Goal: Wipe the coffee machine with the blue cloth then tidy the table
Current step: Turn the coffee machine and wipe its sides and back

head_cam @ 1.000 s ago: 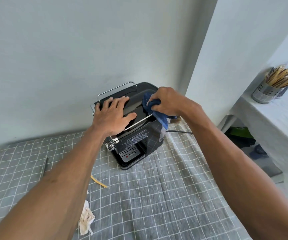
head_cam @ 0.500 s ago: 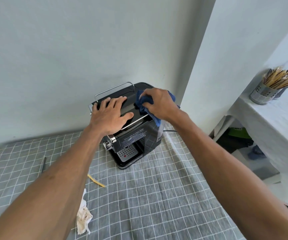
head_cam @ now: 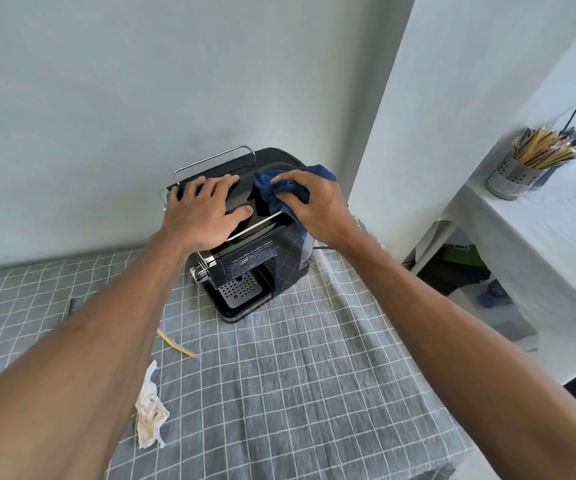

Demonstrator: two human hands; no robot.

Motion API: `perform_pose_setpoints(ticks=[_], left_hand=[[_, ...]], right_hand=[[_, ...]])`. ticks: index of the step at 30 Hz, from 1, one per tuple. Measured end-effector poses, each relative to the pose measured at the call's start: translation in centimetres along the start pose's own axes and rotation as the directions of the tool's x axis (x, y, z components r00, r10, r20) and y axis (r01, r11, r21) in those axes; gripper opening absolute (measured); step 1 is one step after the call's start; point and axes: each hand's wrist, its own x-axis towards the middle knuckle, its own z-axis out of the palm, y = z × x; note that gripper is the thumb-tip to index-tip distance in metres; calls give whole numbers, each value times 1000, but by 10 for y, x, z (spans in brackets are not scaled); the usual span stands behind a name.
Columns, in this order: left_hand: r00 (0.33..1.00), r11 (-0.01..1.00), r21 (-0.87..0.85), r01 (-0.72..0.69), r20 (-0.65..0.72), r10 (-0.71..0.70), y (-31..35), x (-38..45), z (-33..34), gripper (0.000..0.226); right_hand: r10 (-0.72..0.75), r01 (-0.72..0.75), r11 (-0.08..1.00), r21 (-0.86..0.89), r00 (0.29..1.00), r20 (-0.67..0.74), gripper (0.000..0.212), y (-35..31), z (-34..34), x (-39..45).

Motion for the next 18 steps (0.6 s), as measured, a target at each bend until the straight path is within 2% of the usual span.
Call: perform_pose_setpoints(ticks=[6,9,12,15,18], left_hand=[[1000,1000,-1,21,-1,-21,2,-2,-3,75],[1000,1000,-12,20,-14,-21,4,-4,-5,72],[999,1000,-20,23,-46,-24,6,-7,-5,68],[1000,1000,-14,20,-13,-20,6,-9,-7,67],[1000,1000,-5,8,4,-8,5,-10,-8,68]], right_hand=[[176,-122,969,217,952,-249,26,3,18,-35],[256,-179,948,264,920,-296,26,10,19,-64],[279,-226,951,211,922,-269,27,21,21,-96],[235,-219,970,105,956,-174,27,28,29,-133],[151,-147,985,-89,988,32,27,40,46,-173]])
